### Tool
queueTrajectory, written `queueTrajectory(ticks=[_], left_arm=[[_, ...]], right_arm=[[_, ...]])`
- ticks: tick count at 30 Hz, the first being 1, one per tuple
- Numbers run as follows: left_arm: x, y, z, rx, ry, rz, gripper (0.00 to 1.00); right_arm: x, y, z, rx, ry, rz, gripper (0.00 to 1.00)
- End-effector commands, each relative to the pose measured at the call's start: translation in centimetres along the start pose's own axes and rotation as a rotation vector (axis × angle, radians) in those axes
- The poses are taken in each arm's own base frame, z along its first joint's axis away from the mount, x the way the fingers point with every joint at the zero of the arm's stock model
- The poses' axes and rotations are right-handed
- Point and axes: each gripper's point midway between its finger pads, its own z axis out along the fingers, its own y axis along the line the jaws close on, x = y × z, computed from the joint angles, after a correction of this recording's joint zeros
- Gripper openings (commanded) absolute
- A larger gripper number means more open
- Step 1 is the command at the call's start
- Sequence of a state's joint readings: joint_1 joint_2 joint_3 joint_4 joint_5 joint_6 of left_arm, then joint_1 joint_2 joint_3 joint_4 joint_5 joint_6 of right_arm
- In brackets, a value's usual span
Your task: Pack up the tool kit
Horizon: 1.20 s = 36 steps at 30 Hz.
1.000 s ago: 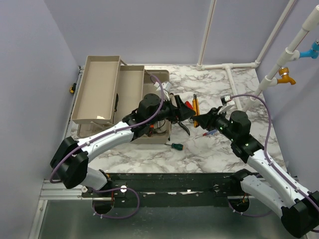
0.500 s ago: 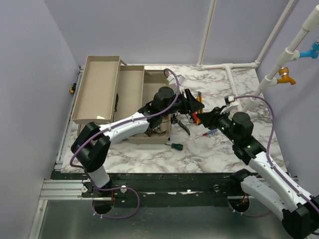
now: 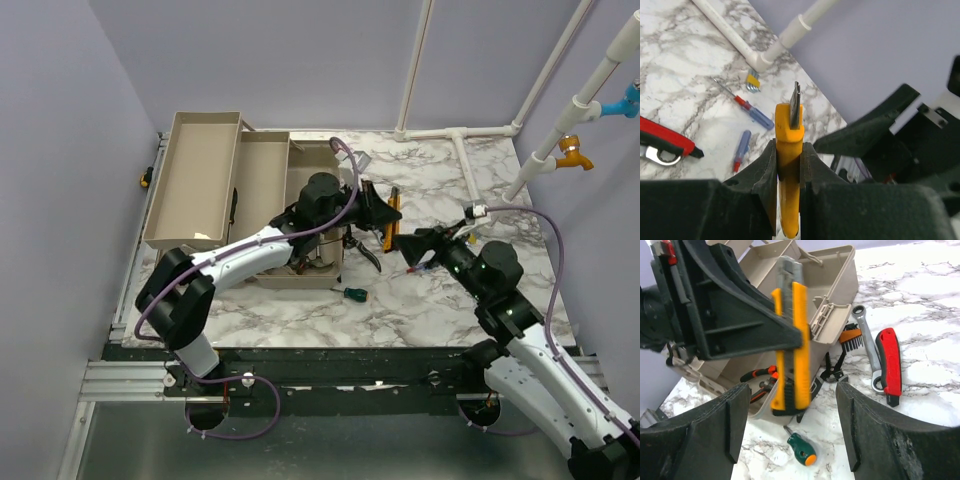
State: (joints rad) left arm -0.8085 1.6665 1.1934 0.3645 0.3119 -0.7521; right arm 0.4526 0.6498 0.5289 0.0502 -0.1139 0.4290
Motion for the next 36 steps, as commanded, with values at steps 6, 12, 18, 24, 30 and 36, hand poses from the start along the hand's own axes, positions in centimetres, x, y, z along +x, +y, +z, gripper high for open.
queueTrajectory(ticks=[6, 12, 18, 24, 30, 36], left_arm=[[0.3, -5.8, -9.5, 0.368, 0.096, 0.202, 0.00], [0.9, -5.2, -12.9, 0.250, 0.124, 0.325, 0.00], [0.1, -4.3, -15.6, 0.105, 0.121, 0.386, 0.00], [-4.7, 2.8, -20.7, -0.480, 0.082, 0.393, 0.00], [-9.6, 7.2, -27.1, -0.882, -0.005, 0.434, 0.00], [-10.3, 12.8, -27.5, -0.999, 0.067, 0.361, 0.00]], right_arm=[[2.3, 2.8, -3.9, -0.216, -0.058, 0.013, 0.80], [2.8, 2.5, -3.4, -0.198, -0.024, 0.015, 0.81], [3.2, 1.6, -2.3, -0.147, 0.003, 0.038, 0.81], [4.6, -2.8, 0.6, 0.105, 0.114, 0.054, 0.86], [8.0, -8.5, 5.5, 0.406, 0.374, -0.001, 0.89], [10.5, -11.9, 10.3, 0.547, 0.549, -0.059, 0.82]])
